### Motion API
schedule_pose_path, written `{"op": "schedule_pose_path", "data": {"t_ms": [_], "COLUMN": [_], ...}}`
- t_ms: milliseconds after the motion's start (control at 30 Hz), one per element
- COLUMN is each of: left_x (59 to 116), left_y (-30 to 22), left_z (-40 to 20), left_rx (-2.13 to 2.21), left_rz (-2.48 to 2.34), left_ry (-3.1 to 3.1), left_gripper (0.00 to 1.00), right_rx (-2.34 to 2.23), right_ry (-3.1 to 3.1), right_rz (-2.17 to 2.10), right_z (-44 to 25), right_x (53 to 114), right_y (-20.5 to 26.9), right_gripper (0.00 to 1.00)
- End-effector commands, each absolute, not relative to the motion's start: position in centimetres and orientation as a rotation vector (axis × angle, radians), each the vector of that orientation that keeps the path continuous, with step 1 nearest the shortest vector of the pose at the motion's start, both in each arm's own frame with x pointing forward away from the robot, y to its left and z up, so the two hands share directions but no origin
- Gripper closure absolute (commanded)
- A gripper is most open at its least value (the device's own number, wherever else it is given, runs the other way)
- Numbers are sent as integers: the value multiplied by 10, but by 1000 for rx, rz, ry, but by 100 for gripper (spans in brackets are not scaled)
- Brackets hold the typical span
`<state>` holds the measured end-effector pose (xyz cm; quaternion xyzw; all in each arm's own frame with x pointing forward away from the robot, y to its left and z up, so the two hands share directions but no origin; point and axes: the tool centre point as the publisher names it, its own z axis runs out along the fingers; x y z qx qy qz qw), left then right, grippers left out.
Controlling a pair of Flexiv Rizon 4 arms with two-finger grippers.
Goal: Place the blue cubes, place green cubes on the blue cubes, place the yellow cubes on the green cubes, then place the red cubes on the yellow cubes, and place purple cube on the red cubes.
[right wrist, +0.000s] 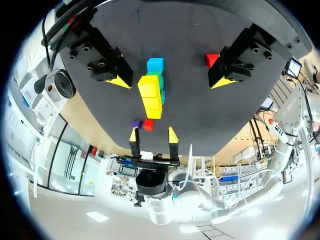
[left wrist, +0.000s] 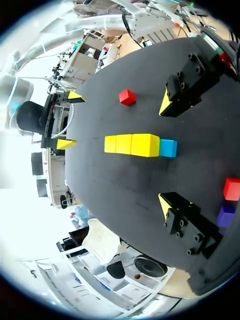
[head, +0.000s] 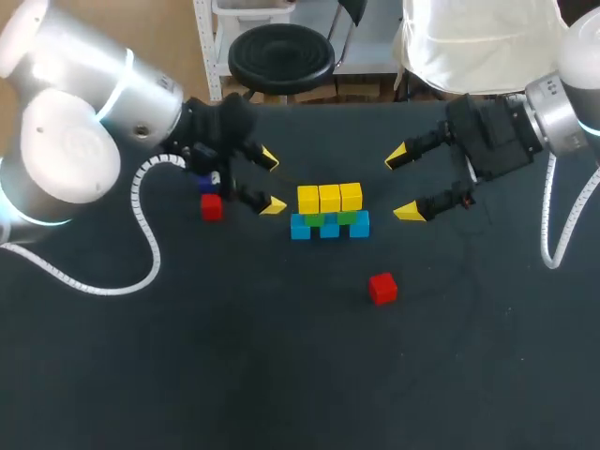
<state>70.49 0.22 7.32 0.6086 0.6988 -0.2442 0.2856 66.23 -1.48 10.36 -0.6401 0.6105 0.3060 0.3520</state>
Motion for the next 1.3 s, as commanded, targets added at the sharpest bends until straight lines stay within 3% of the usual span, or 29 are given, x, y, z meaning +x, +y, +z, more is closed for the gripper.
{"op": "schedule_pose_path", "data": {"t_ms": [33,1300], "left_x": [698,715], "left_y": [8,28], "left_z": [81,96], "left_rx": [1617,1657], "left_rz": [-656,-606], "left_ry": [1847,1809], "left_gripper": [0,0], "right_rx": [-1656,-1656], "right_ry": [1577,1577], "right_rz": [793,793], "right_z": [103,103], "right_x": [663,663], "right_y": [-15,-15], "right_gripper": [0,0]}}
